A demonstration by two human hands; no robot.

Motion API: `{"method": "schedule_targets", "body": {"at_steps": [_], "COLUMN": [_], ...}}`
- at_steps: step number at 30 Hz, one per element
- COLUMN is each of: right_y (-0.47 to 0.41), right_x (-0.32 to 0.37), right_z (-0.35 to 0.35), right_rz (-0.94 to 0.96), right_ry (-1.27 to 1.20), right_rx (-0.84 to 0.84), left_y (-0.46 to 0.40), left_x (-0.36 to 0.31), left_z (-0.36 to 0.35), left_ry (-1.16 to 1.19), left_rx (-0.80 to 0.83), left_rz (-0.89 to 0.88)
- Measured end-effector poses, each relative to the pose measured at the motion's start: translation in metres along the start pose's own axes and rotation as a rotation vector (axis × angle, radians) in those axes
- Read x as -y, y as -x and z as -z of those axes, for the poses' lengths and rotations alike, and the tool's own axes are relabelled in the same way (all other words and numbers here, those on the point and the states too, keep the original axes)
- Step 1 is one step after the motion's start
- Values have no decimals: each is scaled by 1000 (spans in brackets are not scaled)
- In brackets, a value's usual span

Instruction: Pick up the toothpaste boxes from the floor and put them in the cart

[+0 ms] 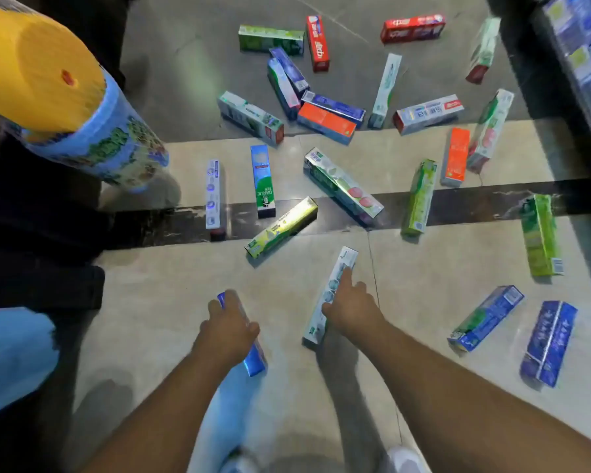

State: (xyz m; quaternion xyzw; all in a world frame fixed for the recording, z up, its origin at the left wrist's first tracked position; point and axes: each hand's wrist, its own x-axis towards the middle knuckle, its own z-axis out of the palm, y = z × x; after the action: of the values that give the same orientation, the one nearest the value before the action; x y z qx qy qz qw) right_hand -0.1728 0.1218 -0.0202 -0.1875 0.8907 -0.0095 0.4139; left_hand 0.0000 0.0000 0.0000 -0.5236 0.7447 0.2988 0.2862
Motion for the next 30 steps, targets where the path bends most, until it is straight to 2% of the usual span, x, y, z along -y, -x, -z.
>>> {"method": "schedule_targets", "body": {"at_steps": [3,6,8,11,14,18,21,25,30], "right_y": [-37,-60,-66,-72,-72,-70,-63,-24,59], "right_x": [2,6,8,9,5,-5,-8,-13,-15], "right_z": [-25,-49,-63,-77,-77,-71,-54,-6,89], "right_rz": [-55,-109,-101,-95,-85,-63,-57,-25,36], "right_ry": [-84,-151,-171,-154,-37,45,57,136,155], "right_rx": [-11,-13,-35,-80,-141,-118,-97,-107,-175], "left_y": [-38,-61,-66,-72,-78,-84,-79,-44,36], "left_x": [4,7,8,9,7,9,9,-23,-83], "left_z": [-19,-44,-54,-64,-76,-81,-62,-14,70], "left_ry": [14,152,165,95,-123,-255,-121,-234,-247], "left_rx": [-14,28,17,-36,-108,-180,-155,-216,-265], "left_rz": [43,121,104,7,-32,-101,-164,-126,-205]}}
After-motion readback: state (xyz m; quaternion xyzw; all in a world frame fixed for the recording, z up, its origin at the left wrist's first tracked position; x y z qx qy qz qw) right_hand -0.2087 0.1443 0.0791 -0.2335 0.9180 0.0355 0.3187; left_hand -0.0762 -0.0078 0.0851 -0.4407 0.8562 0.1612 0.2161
